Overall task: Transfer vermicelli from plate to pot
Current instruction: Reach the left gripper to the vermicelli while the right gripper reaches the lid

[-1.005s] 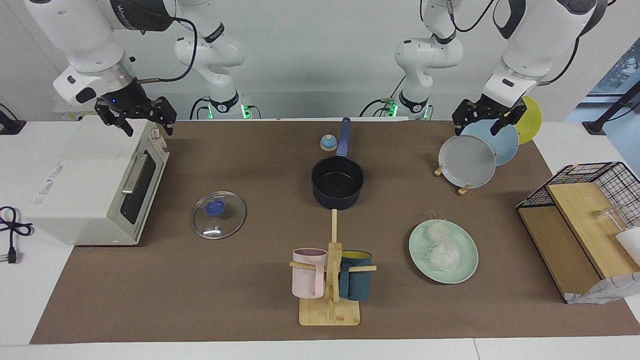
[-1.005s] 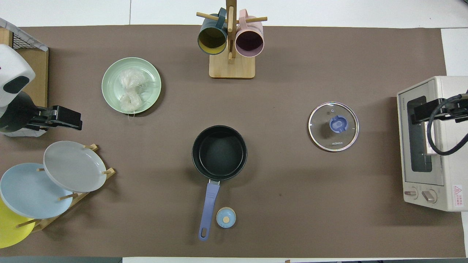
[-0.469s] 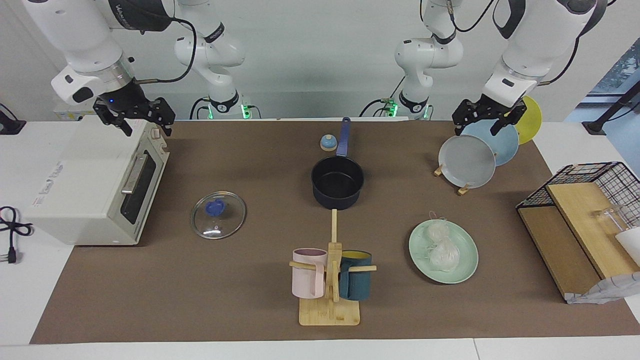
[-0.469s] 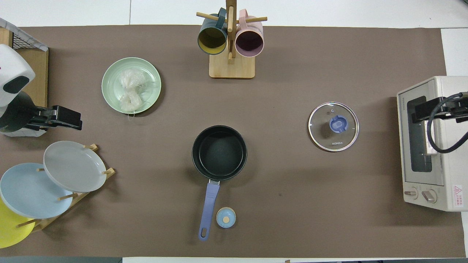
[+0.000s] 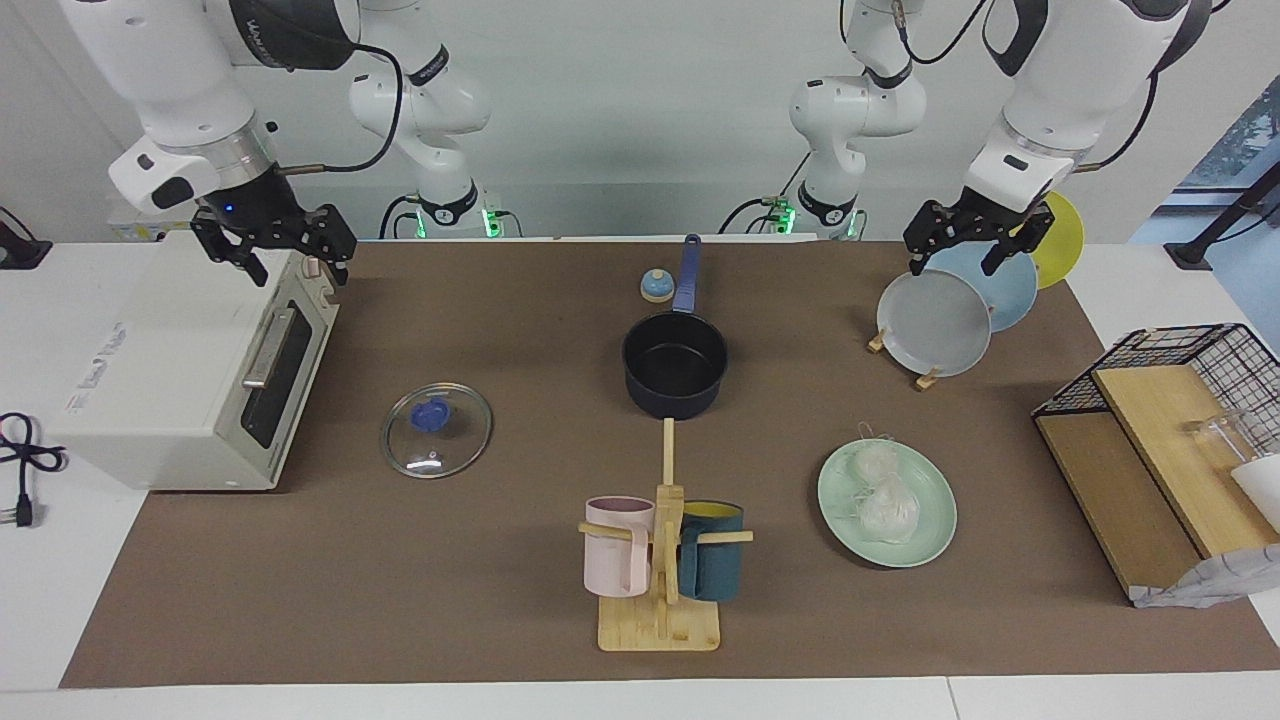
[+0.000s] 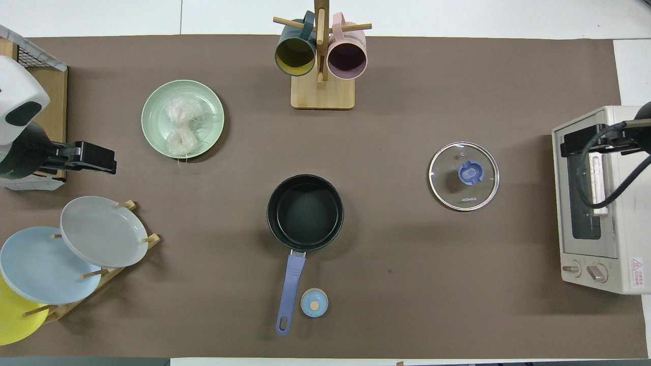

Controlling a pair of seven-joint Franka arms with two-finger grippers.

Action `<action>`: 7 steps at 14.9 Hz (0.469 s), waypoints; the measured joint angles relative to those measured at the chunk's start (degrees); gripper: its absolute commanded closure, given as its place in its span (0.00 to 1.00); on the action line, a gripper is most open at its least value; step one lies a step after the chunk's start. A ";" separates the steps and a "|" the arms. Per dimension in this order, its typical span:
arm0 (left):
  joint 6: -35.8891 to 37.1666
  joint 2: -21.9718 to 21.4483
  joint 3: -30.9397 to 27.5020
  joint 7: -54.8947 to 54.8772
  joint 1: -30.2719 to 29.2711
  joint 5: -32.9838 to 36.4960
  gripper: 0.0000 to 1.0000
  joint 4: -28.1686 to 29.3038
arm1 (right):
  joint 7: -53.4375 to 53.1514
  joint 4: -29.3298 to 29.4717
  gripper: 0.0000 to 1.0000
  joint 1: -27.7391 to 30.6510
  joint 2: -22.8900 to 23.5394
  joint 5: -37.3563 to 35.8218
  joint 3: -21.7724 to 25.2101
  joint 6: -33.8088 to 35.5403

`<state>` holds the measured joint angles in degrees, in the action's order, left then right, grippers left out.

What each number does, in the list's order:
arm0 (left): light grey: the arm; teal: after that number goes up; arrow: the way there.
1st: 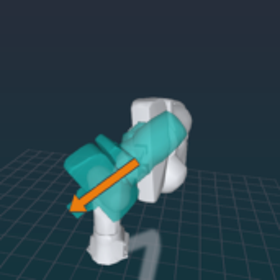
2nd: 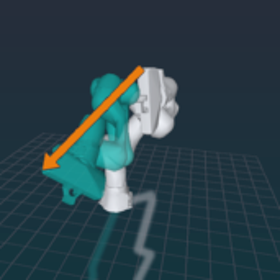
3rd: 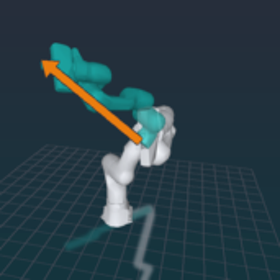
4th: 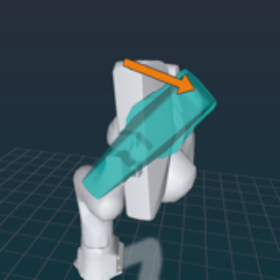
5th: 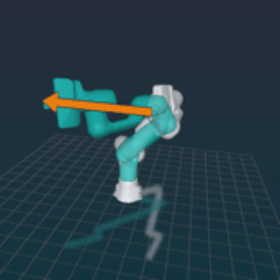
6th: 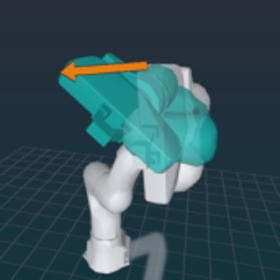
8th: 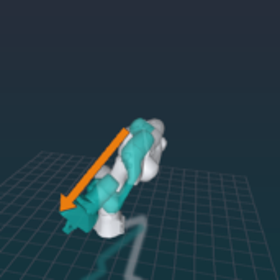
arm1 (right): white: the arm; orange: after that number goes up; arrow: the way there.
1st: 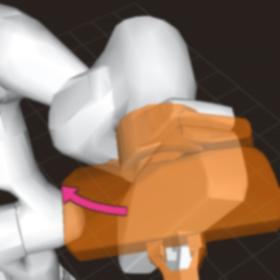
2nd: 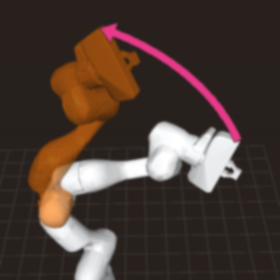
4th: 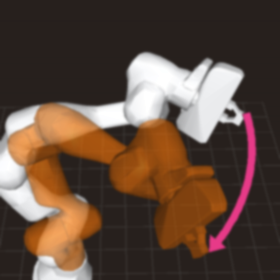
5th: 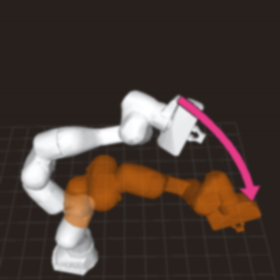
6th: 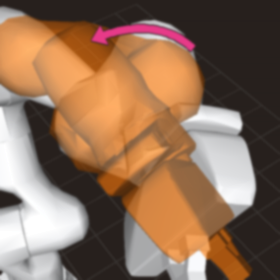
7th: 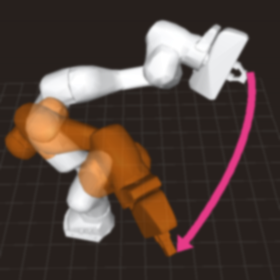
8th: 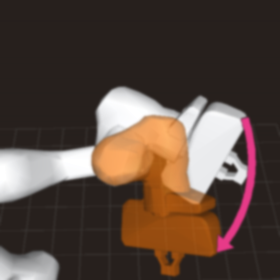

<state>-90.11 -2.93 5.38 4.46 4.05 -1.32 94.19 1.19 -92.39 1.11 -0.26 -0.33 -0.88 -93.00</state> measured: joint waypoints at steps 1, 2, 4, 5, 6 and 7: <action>-0.04 0.11 0.11 0.00 0.02 0.00 0.00 0.01 | 0.00 -0.67 0.00 -0.55 0.30 0.00 -0.19 -1.43; -0.11 0.48 0.21 0.00 0.03 0.00 0.00 0.00 | 0.00 -1.17 0.00 -1.04 0.96 0.00 -0.33 -2.81; -0.85 2.43 0.29 0.00 0.03 0.00 0.00 -0.35 | 0.00 -1.62 0.00 -1.43 3.21 0.00 -0.86 -5.64; -1.61 4.17 0.29 0.00 0.03 0.00 0.00 -1.11 | 0.00 -1.74 0.00 -1.50 4.56 0.00 -1.05 -7.16; -2.75 6.37 0.29 0.00 0.03 0.04 0.00 -2.09 | 0.00 -1.88 0.00 -1.51 5.95 0.00 -1.17 -8.58; -4.50 8.80 0.29 0.00 0.03 0.23 0.00 -2.89 | 0.00 -2.07 0.00 -1.53 7.30 0.00 -1.25 -10.11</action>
<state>-94.62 5.87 5.67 4.46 4.08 -1.09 91.30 1.18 -94.46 -0.42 7.04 -0.33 -2.13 -103.10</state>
